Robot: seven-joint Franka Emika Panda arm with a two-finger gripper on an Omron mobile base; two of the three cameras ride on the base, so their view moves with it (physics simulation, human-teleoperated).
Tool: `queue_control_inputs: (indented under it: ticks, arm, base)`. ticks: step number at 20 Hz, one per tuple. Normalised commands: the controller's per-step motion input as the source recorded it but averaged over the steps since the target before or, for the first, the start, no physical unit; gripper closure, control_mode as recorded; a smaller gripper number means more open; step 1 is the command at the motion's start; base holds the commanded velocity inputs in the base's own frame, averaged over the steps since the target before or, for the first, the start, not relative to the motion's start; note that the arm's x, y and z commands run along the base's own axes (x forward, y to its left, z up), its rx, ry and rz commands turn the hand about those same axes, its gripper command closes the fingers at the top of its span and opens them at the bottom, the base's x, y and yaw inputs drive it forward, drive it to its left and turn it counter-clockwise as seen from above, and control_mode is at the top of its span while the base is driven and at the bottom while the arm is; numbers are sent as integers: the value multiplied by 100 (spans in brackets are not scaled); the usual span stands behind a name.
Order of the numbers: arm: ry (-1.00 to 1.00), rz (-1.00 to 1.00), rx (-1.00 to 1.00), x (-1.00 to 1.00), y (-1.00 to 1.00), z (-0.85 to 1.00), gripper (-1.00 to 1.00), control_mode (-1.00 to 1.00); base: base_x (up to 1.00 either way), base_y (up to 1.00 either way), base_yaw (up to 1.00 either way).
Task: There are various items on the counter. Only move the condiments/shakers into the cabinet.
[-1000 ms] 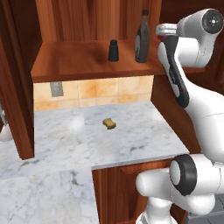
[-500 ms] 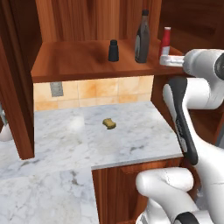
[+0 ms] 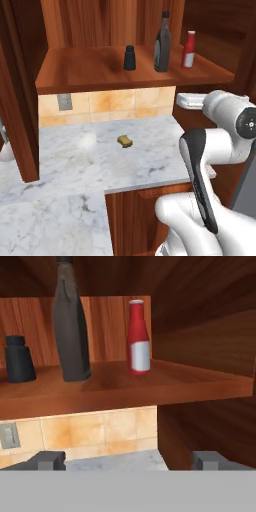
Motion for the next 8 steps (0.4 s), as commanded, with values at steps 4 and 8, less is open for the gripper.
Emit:
queue_control_inputs:
  ticks: [4, 8]
  arm:
    - [-9, 14, -8, -100, 51, -2, -100, -100]
    - [-16, 21, -6, -100, 46, -13, -100, -100]
  base:
    - [0, 0, 0]
    - [0, 0, 0]
